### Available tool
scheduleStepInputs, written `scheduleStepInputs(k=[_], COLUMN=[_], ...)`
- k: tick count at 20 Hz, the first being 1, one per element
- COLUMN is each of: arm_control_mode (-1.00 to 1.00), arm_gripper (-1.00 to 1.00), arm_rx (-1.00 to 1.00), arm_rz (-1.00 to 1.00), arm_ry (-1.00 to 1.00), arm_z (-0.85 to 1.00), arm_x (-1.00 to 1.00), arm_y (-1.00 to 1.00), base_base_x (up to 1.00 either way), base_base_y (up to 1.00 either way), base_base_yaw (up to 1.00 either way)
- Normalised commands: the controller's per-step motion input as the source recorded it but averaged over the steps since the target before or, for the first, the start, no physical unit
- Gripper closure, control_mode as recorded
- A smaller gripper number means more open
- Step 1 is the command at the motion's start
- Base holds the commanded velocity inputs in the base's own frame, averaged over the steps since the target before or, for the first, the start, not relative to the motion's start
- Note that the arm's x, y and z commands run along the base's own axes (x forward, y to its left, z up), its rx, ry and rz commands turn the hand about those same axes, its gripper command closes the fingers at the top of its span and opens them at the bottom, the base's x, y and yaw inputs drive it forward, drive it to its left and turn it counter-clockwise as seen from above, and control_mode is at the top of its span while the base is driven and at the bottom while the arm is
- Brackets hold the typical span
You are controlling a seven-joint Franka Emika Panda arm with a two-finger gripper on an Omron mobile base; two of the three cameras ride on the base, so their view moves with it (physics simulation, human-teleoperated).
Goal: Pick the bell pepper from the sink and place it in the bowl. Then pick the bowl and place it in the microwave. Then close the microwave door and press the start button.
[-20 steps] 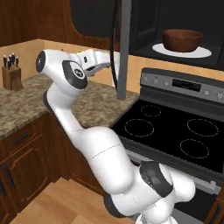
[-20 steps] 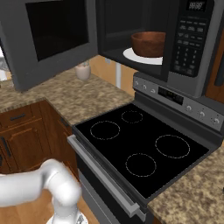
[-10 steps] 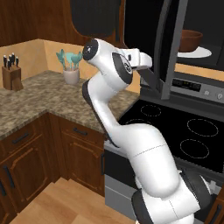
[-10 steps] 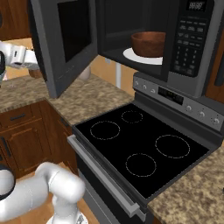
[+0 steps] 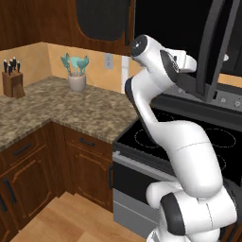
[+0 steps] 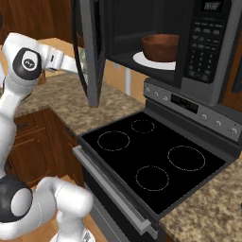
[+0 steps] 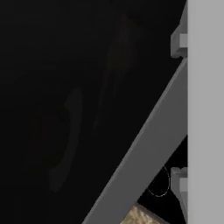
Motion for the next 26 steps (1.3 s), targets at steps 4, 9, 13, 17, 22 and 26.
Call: scheduleStepInputs(k=[4, 9, 13, 17, 22, 26], arm_control_mode=[-1.0, -1.0, -1.0, -1.0, -1.0, -1.0], arm_gripper=[-1.0, -1.0, -1.0, -1.0, -1.0, -1.0], arm_rx=[0.06, 0.08, 0.09, 0.12, 0.15, 0.12], arm_rz=[-0.11, -0.05, 0.0, 0.0, 0.0, 0.01], arm_ry=[-0.09, -0.16, -0.18, -0.08, 0.01, 0.01], arm_z=[0.25, 0.23, 0.03, 0.01, 0.01, 0.0], arm_x=[0.37, 0.46, 0.62, 0.47, 0.54, 0.62], arm_y=[-1.0, -0.94, -0.6, -0.64, -0.69, -0.61], base_base_x=[0.0, 0.0, 0.0, 0.0, 0.0, 0.0], base_base_y=[0.0, 0.0, 0.0, 0.0, 0.0, 0.0], base_base_yaw=[0.0, 0.0, 0.0, 0.0, 0.0, 0.0])
